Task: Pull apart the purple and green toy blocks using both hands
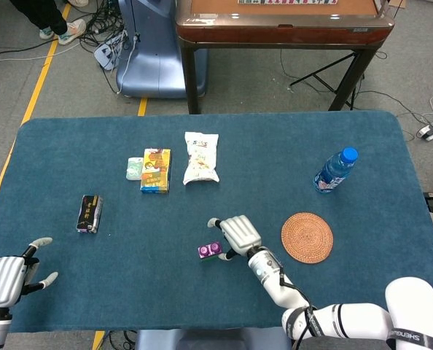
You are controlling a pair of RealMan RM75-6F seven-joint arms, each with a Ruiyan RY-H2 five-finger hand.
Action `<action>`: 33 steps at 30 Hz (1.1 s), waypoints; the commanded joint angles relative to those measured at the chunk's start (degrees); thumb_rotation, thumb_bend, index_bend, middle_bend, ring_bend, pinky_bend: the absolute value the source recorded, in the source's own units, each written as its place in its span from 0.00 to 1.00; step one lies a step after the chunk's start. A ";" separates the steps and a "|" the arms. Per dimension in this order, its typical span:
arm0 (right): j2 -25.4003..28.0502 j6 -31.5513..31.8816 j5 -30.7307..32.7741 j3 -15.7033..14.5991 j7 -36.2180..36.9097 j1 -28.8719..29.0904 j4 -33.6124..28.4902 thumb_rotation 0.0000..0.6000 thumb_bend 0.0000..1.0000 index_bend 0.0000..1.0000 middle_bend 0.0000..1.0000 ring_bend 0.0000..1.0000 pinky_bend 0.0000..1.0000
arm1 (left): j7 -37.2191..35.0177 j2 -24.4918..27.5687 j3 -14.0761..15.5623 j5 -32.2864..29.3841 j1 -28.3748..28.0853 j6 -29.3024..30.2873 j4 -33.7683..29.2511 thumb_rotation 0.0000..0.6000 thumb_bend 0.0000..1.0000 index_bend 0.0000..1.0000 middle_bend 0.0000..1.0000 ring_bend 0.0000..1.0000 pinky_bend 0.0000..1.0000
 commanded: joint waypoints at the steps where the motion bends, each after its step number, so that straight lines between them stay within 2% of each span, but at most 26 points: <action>1: 0.17 0.13 0.17 0.02 0.00 0.01 0.13 1.00 0.00 0.27 1.00 1.00 1.00 | 0.06 -0.06 0.03 0.06 -0.05 -0.05 0.01 1.00 0.07 0.34 0.90 0.86 1.00; 7: 1.42 -1.14 0.51 0.27 1.51 0.09 -0.83 1.00 0.00 0.29 1.00 1.00 1.00 | 0.41 0.01 0.10 0.11 -0.12 -0.21 -0.23 1.00 0.07 0.34 0.90 0.86 1.00; 12: 5.38 -3.63 1.83 0.73 2.33 0.78 -4.94 1.00 0.00 0.33 1.00 1.00 1.00 | 0.75 0.22 0.09 0.09 -0.18 -0.33 -0.61 1.00 0.07 0.34 0.90 0.85 1.00; 22: 13.73 -6.35 14.24 1.04 -4.58 7.12 -12.66 1.00 0.03 0.34 1.00 1.00 1.00 | 1.34 0.49 0.05 0.40 -0.46 -0.38 -1.46 1.00 0.07 0.34 0.90 0.85 1.00; 28: 15.13 -6.05 20.44 0.45 -6.57 10.79 -13.91 1.00 0.04 0.34 1.00 1.00 1.00 | 1.55 0.47 0.10 0.48 -0.53 -0.43 -1.63 1.00 0.07 0.34 0.90 0.85 1.00; 33: 14.97 -6.03 22.70 -0.13 -6.77 12.89 -13.82 1.00 0.04 0.35 1.00 1.00 1.00 | 1.56 0.43 0.14 0.43 -0.53 -0.50 -1.63 1.00 0.07 0.34 0.90 0.85 1.00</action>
